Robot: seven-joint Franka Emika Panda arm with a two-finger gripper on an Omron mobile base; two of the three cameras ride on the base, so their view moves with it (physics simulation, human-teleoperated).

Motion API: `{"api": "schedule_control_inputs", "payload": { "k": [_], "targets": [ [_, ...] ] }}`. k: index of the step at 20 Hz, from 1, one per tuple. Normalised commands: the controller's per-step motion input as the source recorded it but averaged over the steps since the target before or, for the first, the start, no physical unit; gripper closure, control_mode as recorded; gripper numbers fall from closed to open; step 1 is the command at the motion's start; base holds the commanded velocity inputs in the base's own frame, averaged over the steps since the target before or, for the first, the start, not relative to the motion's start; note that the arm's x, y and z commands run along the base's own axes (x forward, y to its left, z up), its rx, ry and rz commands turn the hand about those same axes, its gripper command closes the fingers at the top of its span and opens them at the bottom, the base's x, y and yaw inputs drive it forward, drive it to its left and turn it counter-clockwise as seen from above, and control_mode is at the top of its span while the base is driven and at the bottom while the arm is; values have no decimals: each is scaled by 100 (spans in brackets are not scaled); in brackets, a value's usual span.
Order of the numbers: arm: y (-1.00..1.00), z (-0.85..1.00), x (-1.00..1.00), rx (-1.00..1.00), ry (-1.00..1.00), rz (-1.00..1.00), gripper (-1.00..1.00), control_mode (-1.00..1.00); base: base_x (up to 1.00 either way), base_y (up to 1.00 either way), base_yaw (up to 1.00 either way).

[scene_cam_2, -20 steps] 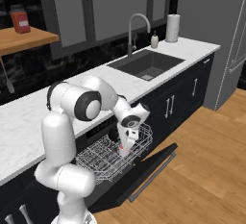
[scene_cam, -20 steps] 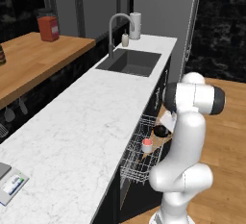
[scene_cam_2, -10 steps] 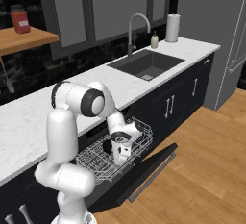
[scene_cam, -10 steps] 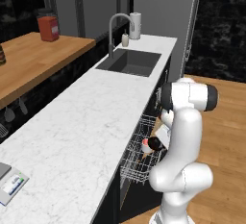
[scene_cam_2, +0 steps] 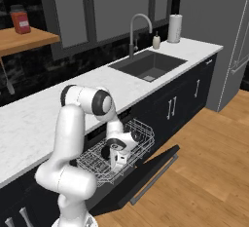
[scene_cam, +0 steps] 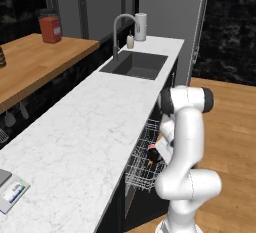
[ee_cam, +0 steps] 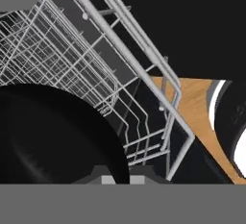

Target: Pick up the cup and bowl from the counter, place them in the dishwasher, and close the dishwasher door.

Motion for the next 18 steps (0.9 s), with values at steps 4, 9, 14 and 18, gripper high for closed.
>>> {"api": "schedule_control_inputs", "payload": {
  "k": [4, 9, 14, 18],
  "targets": [
    [10, -56, 28, 1, 0, -4, 100, -100, 0, 0, 0],
    [4, -58, 30, 1, 1, -3, 100, -100, 0, 0, 0],
    [0, -52, 45, 1, 2, -1, 100, -100, 0, 0, 0],
    [0, -48, 51, 2, 2, 0, 100, -100, 0, 0, 0]
  ]
}}
